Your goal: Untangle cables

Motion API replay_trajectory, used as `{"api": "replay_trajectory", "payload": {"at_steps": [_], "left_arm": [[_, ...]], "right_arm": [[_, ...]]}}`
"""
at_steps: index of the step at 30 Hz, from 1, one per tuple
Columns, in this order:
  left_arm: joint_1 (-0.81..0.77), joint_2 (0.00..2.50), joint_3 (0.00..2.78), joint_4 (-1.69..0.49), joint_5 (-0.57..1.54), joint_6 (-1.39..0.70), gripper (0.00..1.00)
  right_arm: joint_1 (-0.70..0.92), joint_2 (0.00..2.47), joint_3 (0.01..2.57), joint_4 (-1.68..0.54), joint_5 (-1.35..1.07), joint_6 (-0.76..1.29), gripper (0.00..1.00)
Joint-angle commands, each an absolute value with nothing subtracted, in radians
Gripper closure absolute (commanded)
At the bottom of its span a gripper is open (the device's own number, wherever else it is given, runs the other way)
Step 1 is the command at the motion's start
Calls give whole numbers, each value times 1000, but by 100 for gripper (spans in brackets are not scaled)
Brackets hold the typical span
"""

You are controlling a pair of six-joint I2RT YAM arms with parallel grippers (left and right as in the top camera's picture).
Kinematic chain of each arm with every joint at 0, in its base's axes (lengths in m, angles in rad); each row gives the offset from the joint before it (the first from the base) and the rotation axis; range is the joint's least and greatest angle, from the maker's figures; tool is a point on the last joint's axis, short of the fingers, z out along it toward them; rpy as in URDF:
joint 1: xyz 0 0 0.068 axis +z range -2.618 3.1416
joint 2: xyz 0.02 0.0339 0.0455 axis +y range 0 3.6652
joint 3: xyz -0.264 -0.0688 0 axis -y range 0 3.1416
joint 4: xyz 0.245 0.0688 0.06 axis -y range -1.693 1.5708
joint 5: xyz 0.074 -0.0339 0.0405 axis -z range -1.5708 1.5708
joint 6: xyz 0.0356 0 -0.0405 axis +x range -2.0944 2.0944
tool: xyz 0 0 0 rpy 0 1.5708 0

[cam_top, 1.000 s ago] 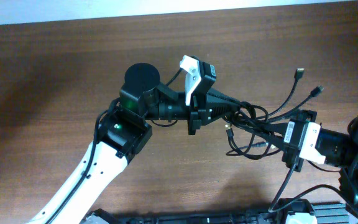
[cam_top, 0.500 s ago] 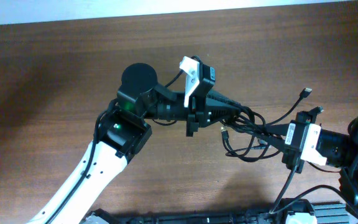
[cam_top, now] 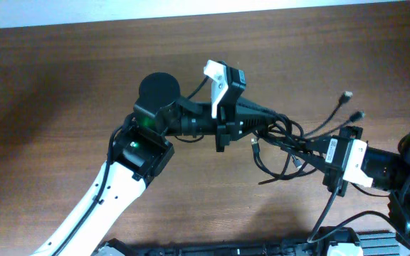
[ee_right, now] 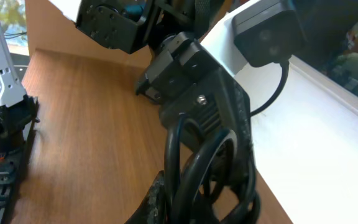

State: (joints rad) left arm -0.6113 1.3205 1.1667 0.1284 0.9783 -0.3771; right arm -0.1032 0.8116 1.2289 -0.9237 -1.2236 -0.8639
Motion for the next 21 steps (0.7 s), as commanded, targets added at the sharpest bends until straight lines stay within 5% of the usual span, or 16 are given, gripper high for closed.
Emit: {"api": "replay_trajectory", "payload": {"at_steps": [1,8,11,12,14,21], "left_arm": [[-619,1313,1179,147,893,-426,100],[-619,1313,1179,149,907,-426,96],[-619,1313,1179,150,938,-426,64],[-619,1313,1179,150,953,-426,45],[-619,1313,1179,150,986,-425,28],[-619,1313,1179,145,1085,-335,24]], "right_arm": [[-105,815,1239,-935,-1219,-856,95],[-105,815,1239,-936,-1219,-856,95],[-105,815,1239,-935,-1219,-856,95],[-105,815,1239,-934,-1219,-856,95],[-105,815,1239,-931,-1219,-856,95],[-105,815,1239,-927,-1219,-856,96]]}}
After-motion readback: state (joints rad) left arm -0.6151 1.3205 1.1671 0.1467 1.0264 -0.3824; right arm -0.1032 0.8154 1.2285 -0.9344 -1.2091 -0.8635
